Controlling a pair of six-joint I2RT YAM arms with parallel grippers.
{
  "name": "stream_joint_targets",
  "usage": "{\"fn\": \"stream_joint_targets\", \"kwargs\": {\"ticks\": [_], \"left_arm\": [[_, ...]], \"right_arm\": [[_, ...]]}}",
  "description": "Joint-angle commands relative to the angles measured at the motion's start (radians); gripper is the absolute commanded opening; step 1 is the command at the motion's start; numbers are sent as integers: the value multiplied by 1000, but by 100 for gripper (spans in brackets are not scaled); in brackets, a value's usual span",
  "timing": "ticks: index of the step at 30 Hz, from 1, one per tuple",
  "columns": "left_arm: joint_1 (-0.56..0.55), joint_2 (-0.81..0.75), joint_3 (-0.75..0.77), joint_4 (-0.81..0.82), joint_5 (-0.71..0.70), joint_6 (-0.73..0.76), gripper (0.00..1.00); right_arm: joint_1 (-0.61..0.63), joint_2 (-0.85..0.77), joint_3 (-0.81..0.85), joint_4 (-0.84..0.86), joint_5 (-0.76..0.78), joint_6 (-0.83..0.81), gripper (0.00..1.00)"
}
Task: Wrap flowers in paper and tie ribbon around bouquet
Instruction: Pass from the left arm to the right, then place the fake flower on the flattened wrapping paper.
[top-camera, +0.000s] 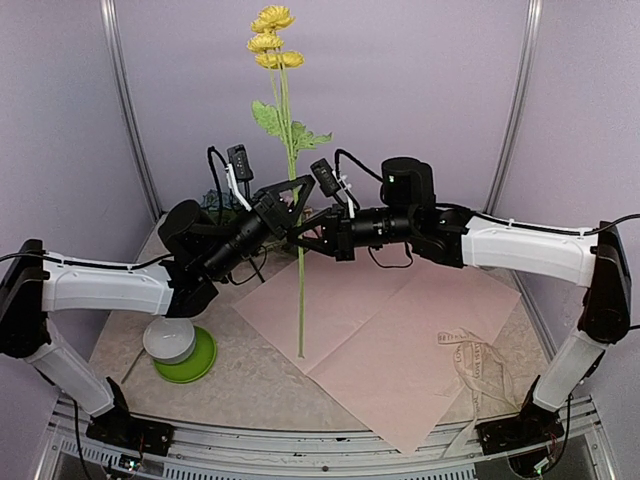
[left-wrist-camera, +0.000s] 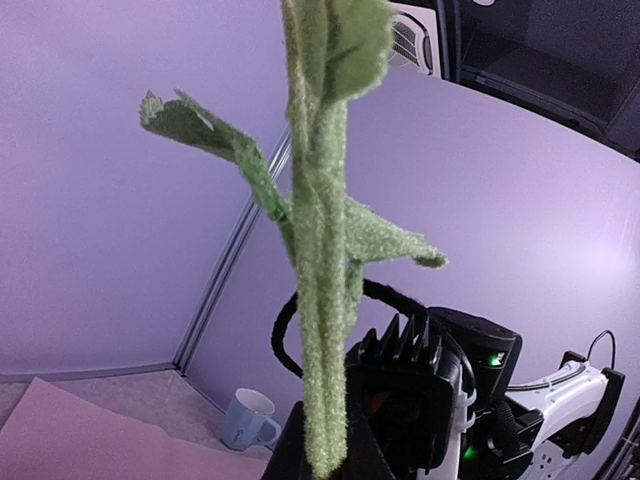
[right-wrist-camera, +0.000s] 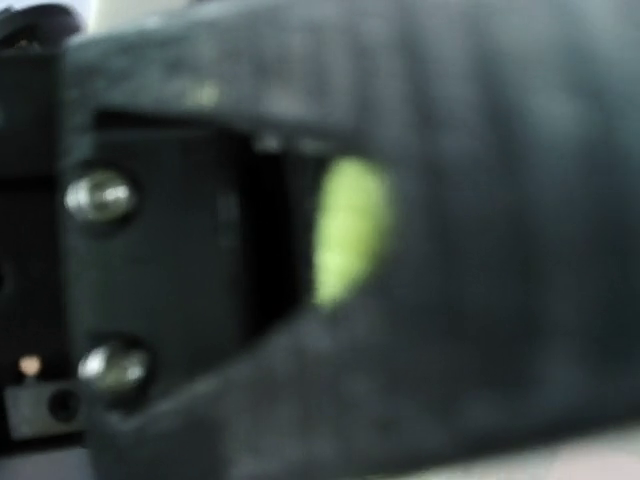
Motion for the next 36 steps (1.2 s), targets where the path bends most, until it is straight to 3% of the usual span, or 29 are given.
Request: {"fn": "stream_joint_targets", "kwargs": {"ticks": [1, 2, 3, 4, 10, 16, 26, 36], "left_arm": [[-13, -27, 35, -205, -148, 49, 66], [-10, -28, 63, -317, -211, 74, 88], [-3, -24, 93, -422, -258, 107, 97], [5, -20, 118, -514, -287, 125, 98], [79, -52, 109, -771, -383, 116, 99], [221, -98, 61, -922, -419, 99, 98], [355, -139, 11, -1005, -379, 105, 99], [381, -127, -14, -1001, -354, 111, 99]], "right_arm": [[-50, -27, -20, -26, 66, 77, 0], [-72, -31, -34, -40, 68, 110, 0], [-90, -36, -52, -65, 74, 135, 0], [-109, -38, -63, -104, 92, 159, 0], [-215, 10, -58, -442, 155, 205, 0], [-322, 65, -102, -551, 199, 165, 0], [-451, 244, -109, -554, 123, 119, 0], [-464, 367, -27, -614, 245, 89, 0]]}}
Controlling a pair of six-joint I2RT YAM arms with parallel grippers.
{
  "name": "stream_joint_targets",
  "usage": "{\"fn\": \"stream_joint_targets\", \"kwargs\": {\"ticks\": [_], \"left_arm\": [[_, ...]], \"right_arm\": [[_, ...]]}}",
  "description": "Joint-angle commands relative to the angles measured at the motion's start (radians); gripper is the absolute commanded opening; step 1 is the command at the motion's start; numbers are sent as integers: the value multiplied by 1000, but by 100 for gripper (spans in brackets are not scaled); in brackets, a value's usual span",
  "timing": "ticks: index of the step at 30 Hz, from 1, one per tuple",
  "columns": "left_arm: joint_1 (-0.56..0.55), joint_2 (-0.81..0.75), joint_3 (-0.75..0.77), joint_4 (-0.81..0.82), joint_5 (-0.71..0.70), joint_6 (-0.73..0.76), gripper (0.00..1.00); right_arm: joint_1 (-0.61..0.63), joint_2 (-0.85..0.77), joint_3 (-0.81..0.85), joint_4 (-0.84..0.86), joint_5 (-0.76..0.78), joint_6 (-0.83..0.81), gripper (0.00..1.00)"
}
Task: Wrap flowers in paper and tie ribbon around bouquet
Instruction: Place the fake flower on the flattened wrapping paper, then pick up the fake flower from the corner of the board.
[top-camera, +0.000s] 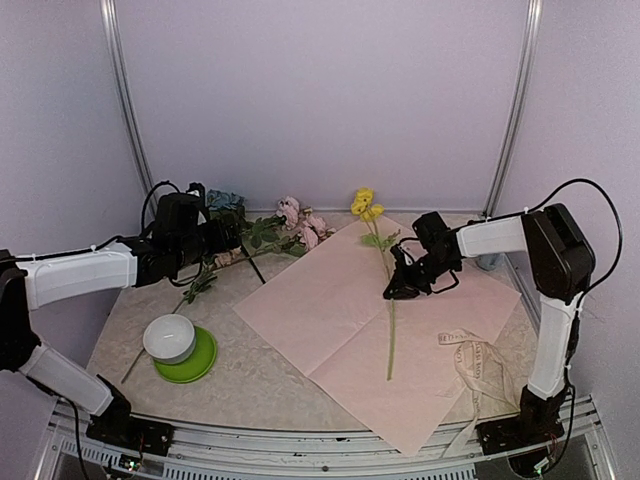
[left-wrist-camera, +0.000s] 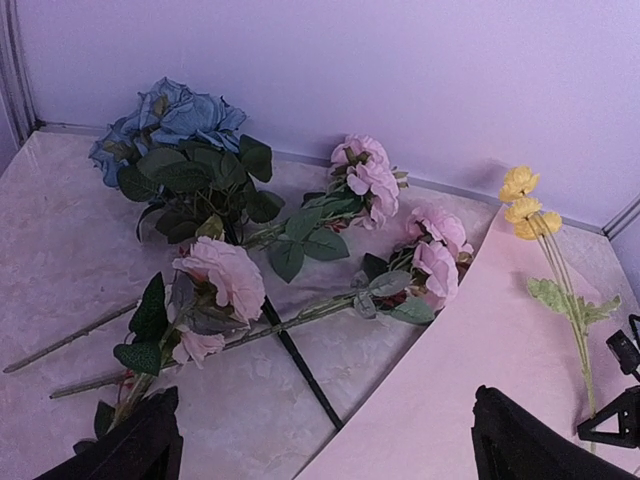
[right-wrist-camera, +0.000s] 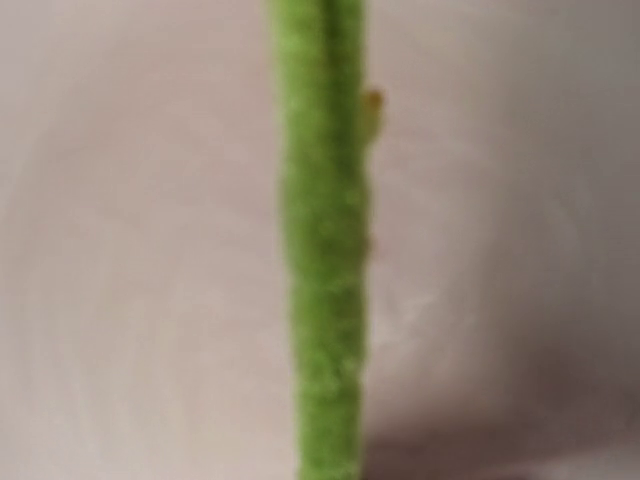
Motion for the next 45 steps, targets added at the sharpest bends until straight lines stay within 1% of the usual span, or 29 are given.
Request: {"fn": "stream_joint_targets", "kwargs": {"ticks": [1, 4, 6, 11, 12, 14, 15, 17, 20, 22, 23, 24, 26, 27, 29, 31, 33, 35, 39, 42, 45], "left_arm": [[7, -9, -7, -5, 10, 17, 99], [11, -9, -7, -7, 7, 24, 99], [16, -10, -9, -12, 3, 28, 99], [38, -5, -11, -35, 8, 41, 99], [47, -4, -11, -42, 12, 41, 99], [72, -1, -9, -55, 33, 37, 99], [92, -3, -9, -61, 54, 31, 99], [136, -6, -14, -70, 101, 17, 99], [187, 2, -12, -91, 123, 38, 98], [221, 33, 7, -122, 144, 72, 94], [239, 55, 20, -139, 164, 84, 90], [256, 82, 35, -158, 185, 108, 83], [278, 140, 71, -213, 218, 142, 65], [316, 168, 84, -242, 231, 158, 61], [332, 220, 98, -286, 253, 190, 62], [338, 264, 115, -323, 253, 216, 69], [342, 305, 131, -352, 232, 234, 71], [343, 333, 138, -366, 232, 248, 70], [344, 363, 127, -366, 329, 256, 67], [344, 363, 90, -346, 290, 244, 67], [345, 398, 92, -347, 266, 245, 65]], "right_arm": [[-5, 50, 56, -41, 69, -45, 0], [-5, 66, 67, -49, 81, -45, 1], [-5, 65, 68, -50, 94, -43, 4], [-5, 38, 69, -62, 122, -36, 20], [-5, 28, 68, -61, 123, -32, 24], [-5, 5, 64, -54, 109, -33, 37], [-5, -5, 64, -55, 100, -36, 42], [-4, -28, 68, -71, 104, -43, 46], [-5, -77, 75, -93, 127, -56, 47], [-4, -112, 82, -101, 129, -67, 48], [-4, -129, 86, -103, 125, -73, 48], [-3, -144, 88, -105, 119, -78, 48], [-1, -171, 90, -107, 112, -87, 47], [1, -181, 89, -110, 112, -91, 47], [4, -198, 82, -115, 118, -98, 47], [6, -204, 73, -118, 125, -102, 47], [9, -201, 60, -118, 126, -106, 47], [9, -198, 53, -119, 122, -107, 47], [13, -194, 47, -115, 119, -110, 47], [16, -195, 48, -116, 121, -111, 47], [16, -191, 53, -117, 114, -117, 47]]}}
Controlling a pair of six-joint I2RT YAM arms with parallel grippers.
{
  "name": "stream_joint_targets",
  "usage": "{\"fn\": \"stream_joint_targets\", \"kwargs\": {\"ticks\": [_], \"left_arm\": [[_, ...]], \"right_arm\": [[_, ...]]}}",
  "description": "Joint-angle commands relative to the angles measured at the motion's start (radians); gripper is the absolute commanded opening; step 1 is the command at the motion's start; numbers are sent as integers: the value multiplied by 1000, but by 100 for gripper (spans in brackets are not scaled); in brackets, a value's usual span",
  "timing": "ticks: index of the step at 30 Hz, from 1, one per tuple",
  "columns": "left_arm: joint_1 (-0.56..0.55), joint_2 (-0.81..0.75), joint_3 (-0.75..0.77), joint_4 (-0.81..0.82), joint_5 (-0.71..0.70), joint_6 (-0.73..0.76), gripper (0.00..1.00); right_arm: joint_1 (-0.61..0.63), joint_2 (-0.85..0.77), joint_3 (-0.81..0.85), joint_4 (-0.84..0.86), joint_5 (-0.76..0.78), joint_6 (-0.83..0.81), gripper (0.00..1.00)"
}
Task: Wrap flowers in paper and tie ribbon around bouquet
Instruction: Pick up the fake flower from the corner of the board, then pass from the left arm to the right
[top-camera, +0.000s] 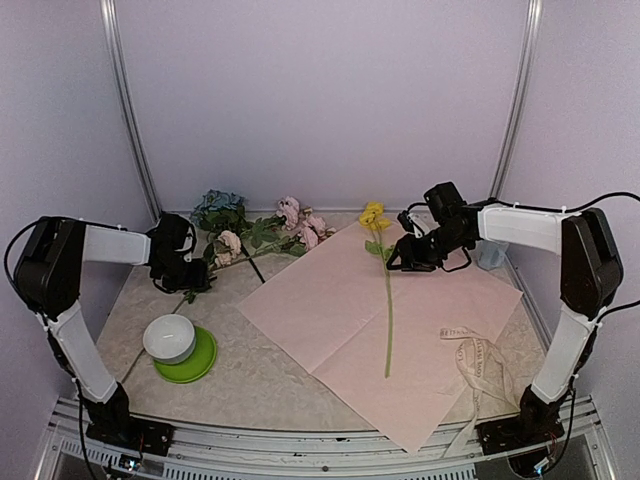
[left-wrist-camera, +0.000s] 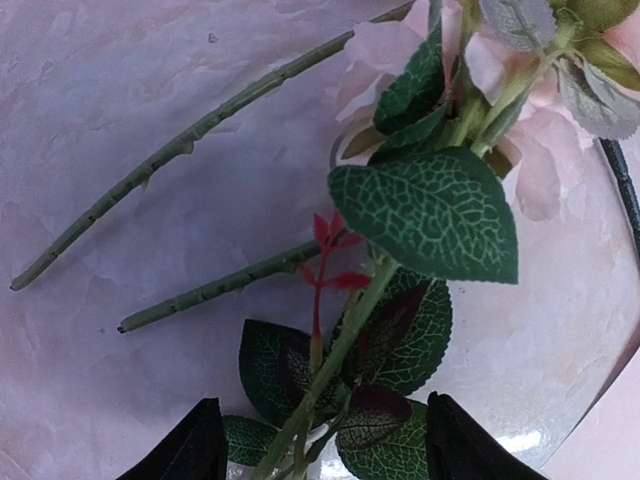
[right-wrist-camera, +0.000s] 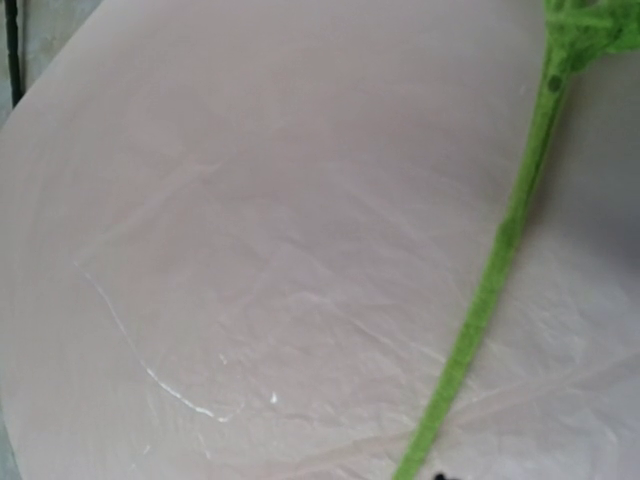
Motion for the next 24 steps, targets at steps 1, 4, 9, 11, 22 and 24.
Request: {"fn": "stream_joint_targets", "kwargs": {"ticks": [1, 4, 9, 11, 22, 24], "left_arm": [[3, 57, -4, -3, -13, 14, 62], [1, 88, -2, 11, 7, 17, 47], [1, 85, -23, 38, -34, 17, 7], [0, 64, -27, 36, -57, 18, 0], [-97, -200, -48, 69, -413, 87, 0], [-126, -240, -49, 89, -536, 108, 0]], "right_arm": [[10, 1, -1, -11, -4, -15, 47], [10, 5, 4, -14, -6, -18, 47], [14, -6, 3, -18, -7, -25, 47], [13, -11, 5, -21, -6, -29, 47], [15, -28, 18, -37, 4, -40, 47], [15, -33, 20, -41, 5, -41, 47]]}}
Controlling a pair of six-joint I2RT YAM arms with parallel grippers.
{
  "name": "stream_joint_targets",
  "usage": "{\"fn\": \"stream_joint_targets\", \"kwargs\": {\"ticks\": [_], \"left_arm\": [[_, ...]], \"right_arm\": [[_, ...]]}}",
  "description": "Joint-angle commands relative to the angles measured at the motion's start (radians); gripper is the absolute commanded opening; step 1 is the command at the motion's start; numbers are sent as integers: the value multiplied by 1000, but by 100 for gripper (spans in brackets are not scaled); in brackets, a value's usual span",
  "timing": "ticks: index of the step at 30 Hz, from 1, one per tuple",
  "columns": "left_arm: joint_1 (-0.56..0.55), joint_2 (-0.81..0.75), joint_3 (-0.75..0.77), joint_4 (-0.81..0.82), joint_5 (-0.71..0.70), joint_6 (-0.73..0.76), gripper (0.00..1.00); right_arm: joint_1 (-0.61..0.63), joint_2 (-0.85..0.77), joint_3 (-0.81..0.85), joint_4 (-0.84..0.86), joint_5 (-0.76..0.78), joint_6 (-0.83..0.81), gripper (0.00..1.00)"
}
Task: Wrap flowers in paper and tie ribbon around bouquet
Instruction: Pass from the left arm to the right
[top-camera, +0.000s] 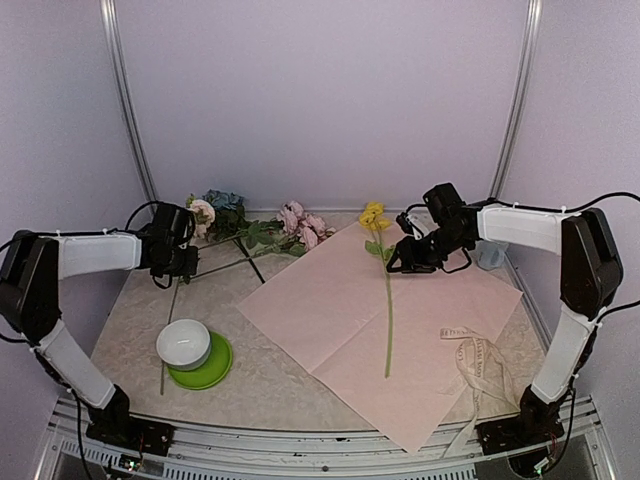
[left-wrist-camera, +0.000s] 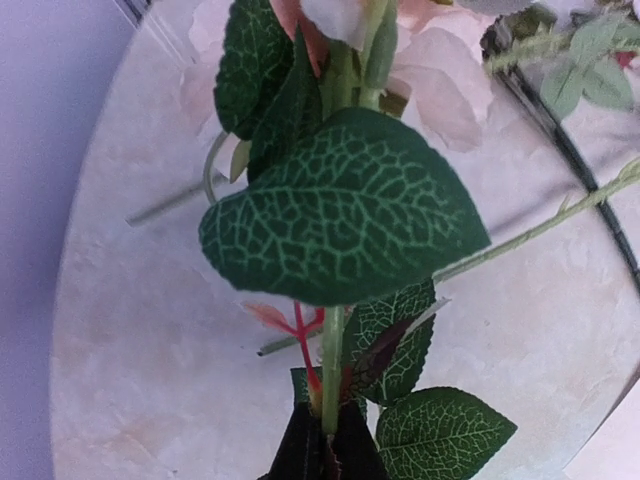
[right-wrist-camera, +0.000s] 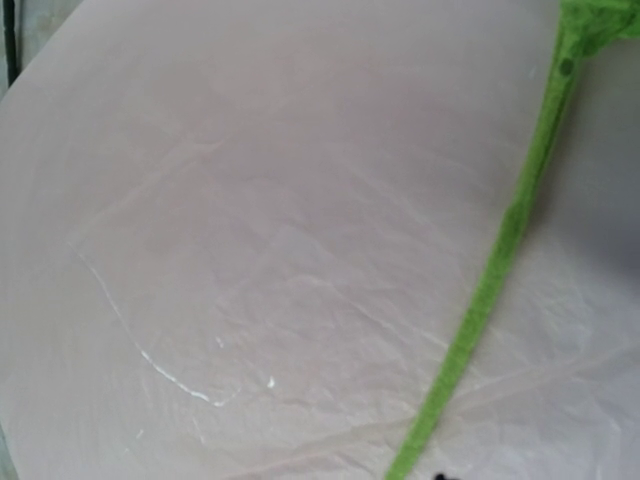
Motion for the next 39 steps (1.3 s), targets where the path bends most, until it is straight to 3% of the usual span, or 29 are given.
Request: {"fn": "stream_joint_targets", "kwargs": {"ticks": [1, 6, 11, 15, 18, 21, 24, 28, 30, 35, 39], "left_arm": [[-65, -109, 1, 59, -344, 56, 0], [-144, -184, 29, 84, -666, 117, 0], [-251, -237, 39, 237, -963, 328, 0], [-323, -282, 96, 270, -1000, 389, 0], [-401, -326, 104, 422, -1005, 522, 0], [-465, -372, 130, 458, -907, 526, 0], [-514, -445, 138, 466, -715, 431, 0], [-537, -590, 43, 646, -396, 335, 0], [-537, -624, 44, 669, -333, 305, 0], [-535, -618, 72, 644, -116, 147, 0], [-536, -562, -5, 797, 124, -88, 0]], "right_arm": [[9, -36, 21, -21, 6, -14, 47], [9, -62, 21, -33, 17, -16, 47], [11, -102, 22, -33, 38, -21, 47], [34, -151, 14, 14, 17, -47, 47], [84, -194, 7, 70, -5, -83, 47], [142, -232, 8, 132, -34, -121, 48], [207, -260, 10, 201, -69, -159, 48], [303, -280, 20, 291, -114, -211, 48], [340, -279, 28, 327, -140, -224, 49], [421, -254, 55, 423, -187, -229, 52], [484, -217, 89, 487, -172, -230, 58]]}}
